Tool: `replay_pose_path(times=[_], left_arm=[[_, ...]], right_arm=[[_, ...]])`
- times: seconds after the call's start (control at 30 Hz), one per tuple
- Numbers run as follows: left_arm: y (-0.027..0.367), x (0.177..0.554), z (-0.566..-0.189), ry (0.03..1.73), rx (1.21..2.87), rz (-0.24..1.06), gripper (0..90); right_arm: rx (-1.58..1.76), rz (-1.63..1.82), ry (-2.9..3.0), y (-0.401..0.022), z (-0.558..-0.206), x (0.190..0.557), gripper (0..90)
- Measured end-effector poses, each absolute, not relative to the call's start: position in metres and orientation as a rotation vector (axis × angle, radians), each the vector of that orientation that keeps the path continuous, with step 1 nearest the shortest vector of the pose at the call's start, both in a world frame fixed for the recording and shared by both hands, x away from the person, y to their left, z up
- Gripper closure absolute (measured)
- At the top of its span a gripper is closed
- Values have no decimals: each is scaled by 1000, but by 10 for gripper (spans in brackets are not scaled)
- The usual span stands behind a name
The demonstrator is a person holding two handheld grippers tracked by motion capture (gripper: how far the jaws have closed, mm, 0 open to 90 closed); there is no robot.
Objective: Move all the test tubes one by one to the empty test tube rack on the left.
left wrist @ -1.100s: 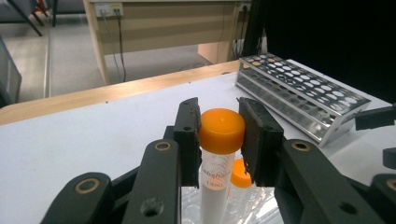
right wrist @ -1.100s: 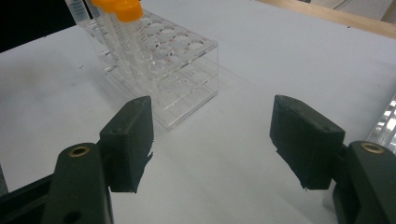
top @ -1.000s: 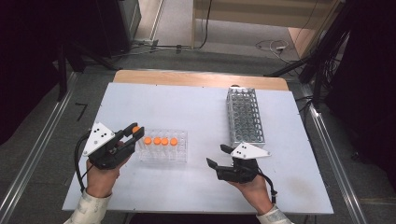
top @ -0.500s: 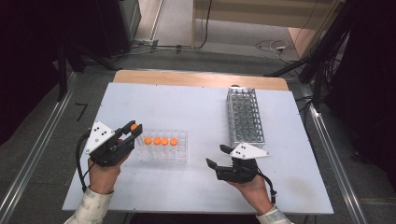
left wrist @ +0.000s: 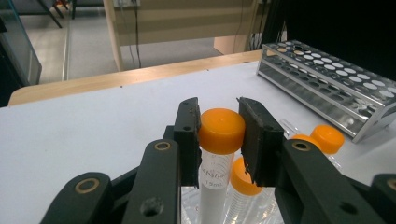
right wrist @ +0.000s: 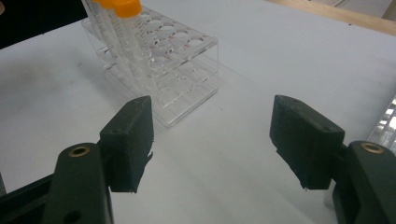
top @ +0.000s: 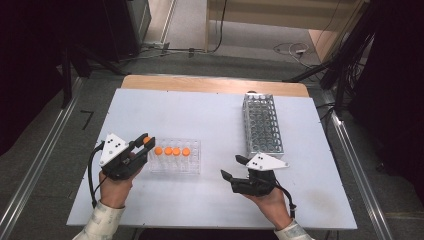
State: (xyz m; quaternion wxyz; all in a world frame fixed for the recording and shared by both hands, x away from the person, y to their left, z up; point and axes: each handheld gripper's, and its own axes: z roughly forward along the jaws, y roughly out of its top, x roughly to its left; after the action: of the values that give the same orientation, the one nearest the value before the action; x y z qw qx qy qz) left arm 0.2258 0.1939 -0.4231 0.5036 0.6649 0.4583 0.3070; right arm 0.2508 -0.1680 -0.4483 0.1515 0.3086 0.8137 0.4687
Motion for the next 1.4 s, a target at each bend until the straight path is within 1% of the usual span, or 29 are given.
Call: replay_pose_path(times=[0.4, 0.7, 0.83, 1.1, 1.4], left_arm=[[195, 225, -428, 1128, 1601, 725, 690], [198, 224, -427, 1127, 1578, 694, 633], [198, 224, -426, 1124, 1578, 680, 568], [195, 223, -425, 1129, 1582, 680, 395], [195, 221, -426, 1136, 1574, 666, 322]], right_arm=[[888, 1346, 2339, -168, -449, 251, 289], [888, 1347, 2336, -168, -449, 251, 288], [891, 1347, 2330, -169, -449, 251, 289], [908, 1347, 2307, -173, -448, 253, 288], [933, 1332, 2288, -180, -449, 257, 287]])
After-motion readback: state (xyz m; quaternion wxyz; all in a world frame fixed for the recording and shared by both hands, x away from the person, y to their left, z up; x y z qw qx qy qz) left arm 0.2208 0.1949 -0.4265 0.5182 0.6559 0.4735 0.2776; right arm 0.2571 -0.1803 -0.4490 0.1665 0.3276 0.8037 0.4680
